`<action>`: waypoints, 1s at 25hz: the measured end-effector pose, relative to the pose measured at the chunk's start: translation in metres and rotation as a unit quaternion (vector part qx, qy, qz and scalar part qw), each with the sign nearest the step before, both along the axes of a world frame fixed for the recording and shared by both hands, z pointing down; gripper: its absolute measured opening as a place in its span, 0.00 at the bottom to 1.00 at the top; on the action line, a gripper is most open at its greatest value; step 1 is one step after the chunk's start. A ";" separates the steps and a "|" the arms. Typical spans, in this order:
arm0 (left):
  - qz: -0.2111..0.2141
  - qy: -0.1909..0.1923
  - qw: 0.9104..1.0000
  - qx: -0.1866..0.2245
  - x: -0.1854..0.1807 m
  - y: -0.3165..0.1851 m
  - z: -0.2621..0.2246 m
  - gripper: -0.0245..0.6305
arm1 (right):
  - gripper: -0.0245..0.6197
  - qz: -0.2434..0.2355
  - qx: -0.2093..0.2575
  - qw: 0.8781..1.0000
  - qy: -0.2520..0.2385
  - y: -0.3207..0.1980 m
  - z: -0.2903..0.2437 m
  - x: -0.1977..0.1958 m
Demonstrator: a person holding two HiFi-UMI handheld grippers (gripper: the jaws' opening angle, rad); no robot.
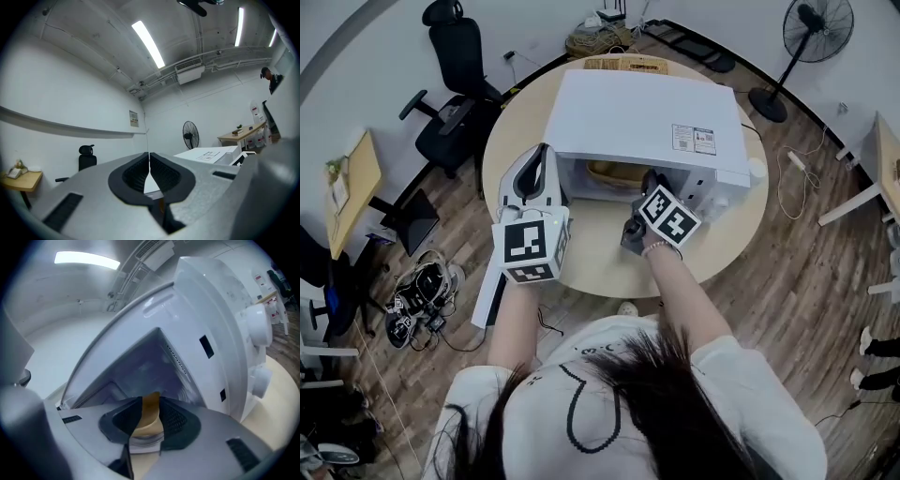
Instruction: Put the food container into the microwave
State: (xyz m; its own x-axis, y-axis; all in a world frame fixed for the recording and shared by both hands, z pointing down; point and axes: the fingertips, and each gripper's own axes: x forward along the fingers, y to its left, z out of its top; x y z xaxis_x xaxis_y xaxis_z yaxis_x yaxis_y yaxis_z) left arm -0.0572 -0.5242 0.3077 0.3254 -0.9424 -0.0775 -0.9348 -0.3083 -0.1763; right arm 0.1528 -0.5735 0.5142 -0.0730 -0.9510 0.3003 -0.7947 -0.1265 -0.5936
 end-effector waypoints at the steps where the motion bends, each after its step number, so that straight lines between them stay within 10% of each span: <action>1: 0.003 0.001 1.000 0.000 -0.001 0.001 0.000 0.05 | 0.21 -0.004 0.001 1.000 0.002 0.004 -0.003 -0.001; 25: 0.068 0.019 0.998 0.004 -0.006 0.036 -0.014 0.05 | 0.20 -0.051 0.048 0.993 0.100 0.097 -0.100 -0.006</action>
State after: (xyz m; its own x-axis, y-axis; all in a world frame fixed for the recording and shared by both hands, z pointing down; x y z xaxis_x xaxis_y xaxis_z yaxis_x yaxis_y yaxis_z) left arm -0.0637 -0.4882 0.2939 0.4463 -0.8893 -0.0993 -0.8908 -0.4310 -0.1438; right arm 0.1463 -0.4762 0.4142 -0.1178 -0.9668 0.2268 -0.9036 0.0096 -0.4282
